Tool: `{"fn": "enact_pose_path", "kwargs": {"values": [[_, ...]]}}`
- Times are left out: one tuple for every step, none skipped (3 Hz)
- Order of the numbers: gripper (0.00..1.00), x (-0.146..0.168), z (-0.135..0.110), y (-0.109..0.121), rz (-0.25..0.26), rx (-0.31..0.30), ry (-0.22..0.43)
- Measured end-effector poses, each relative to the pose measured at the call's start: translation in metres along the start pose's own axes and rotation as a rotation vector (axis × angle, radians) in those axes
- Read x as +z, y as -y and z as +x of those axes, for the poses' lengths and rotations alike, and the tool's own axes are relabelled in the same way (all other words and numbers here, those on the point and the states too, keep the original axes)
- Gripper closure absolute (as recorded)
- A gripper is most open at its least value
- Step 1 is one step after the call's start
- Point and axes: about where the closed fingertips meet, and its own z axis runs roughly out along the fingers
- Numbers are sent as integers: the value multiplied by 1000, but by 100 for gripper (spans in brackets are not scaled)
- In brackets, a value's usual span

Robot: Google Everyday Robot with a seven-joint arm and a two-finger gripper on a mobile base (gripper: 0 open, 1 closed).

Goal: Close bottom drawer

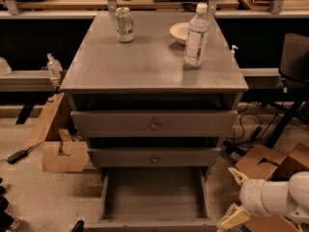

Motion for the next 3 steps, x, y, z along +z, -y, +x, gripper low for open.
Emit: {"fn": "enact_pose_path", "kwargs": {"values": [[17, 70, 31, -6, 18, -23, 41], [40, 131, 55, -10, 31, -41, 90], [72, 193, 94, -27, -6, 9, 83]]}}
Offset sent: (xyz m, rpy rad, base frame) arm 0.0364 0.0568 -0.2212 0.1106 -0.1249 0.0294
